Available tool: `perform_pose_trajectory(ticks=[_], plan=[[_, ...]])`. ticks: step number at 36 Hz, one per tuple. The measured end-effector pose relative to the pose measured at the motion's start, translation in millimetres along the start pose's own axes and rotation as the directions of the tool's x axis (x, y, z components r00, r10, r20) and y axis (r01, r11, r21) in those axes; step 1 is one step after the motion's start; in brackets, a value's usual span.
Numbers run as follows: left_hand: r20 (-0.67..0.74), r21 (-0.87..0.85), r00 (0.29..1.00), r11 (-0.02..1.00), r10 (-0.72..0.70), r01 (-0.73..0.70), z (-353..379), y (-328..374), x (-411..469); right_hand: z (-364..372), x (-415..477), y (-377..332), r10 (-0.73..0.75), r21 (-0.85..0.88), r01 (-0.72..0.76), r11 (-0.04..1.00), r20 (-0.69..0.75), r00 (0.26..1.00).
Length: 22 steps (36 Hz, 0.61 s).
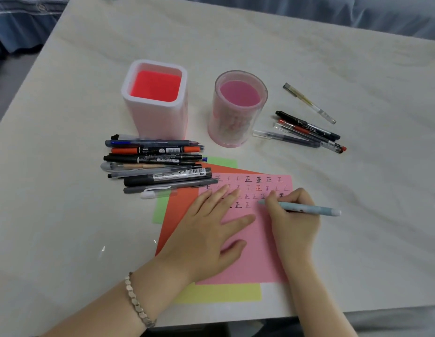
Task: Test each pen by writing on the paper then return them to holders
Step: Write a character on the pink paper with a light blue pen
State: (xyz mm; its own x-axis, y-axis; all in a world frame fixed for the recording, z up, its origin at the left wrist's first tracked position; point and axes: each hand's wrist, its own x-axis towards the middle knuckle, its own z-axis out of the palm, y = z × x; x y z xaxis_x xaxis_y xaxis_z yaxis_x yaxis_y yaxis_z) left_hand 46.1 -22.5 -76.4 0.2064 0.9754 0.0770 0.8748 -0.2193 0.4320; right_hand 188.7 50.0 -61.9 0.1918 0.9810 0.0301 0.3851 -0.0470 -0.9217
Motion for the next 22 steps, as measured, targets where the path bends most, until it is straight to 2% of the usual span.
perform_pose_trajectory(ticks=[17,22], plan=[[0.007,-0.013,1.0,1.0,-0.001,0.001,-1.1,0.6,0.6,3.3,-0.4,1.5,-0.031,-0.028,0.031,0.999,0.008,0.999],[0.006,-0.021,1.0,1.0,-0.003,0.003,-0.7,-0.2,0.7,3.6,-1.1,1.2,-0.051,-0.054,0.048,0.997,-0.04,0.998]])
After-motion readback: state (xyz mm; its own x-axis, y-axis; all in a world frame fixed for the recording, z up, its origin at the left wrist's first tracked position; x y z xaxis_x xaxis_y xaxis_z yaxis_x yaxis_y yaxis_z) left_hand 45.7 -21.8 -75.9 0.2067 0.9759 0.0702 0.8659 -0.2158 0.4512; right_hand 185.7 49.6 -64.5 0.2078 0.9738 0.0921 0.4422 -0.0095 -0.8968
